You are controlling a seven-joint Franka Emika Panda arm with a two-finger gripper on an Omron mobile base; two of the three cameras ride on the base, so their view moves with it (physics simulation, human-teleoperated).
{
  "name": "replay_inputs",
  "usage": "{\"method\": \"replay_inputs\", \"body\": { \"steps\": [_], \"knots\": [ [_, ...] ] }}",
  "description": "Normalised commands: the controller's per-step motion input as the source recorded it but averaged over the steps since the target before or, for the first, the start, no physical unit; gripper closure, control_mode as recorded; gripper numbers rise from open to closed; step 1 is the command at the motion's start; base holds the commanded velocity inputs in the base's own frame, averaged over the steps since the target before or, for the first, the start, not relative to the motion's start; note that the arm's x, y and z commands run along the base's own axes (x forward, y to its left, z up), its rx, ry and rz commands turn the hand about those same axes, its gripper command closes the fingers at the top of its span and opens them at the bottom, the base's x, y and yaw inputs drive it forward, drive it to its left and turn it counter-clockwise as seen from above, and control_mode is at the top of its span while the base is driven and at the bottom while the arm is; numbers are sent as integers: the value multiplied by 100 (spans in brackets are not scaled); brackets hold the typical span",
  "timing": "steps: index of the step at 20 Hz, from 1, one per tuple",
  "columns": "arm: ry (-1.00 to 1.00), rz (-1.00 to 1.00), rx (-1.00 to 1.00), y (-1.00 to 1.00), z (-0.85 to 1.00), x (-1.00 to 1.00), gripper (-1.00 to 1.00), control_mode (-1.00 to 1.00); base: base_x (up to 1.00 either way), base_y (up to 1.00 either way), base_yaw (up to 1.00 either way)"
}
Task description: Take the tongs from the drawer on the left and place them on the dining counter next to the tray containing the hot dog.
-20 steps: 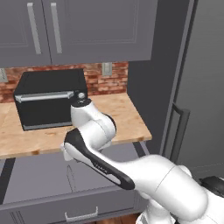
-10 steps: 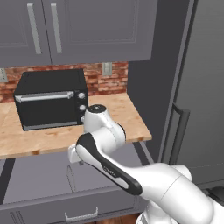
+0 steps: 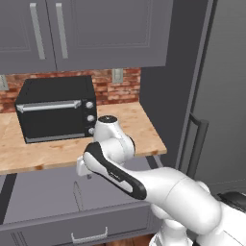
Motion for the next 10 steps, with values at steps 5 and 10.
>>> {"method": "replay_inputs", "body": {
  "steps": [5,10],
  "knots": [
    [17,0,0,28,-20,48,-100,-100,0,0,0],
    [16,0,-8,45,-25,45,-100,-100,0,0,0]
  ]
}}
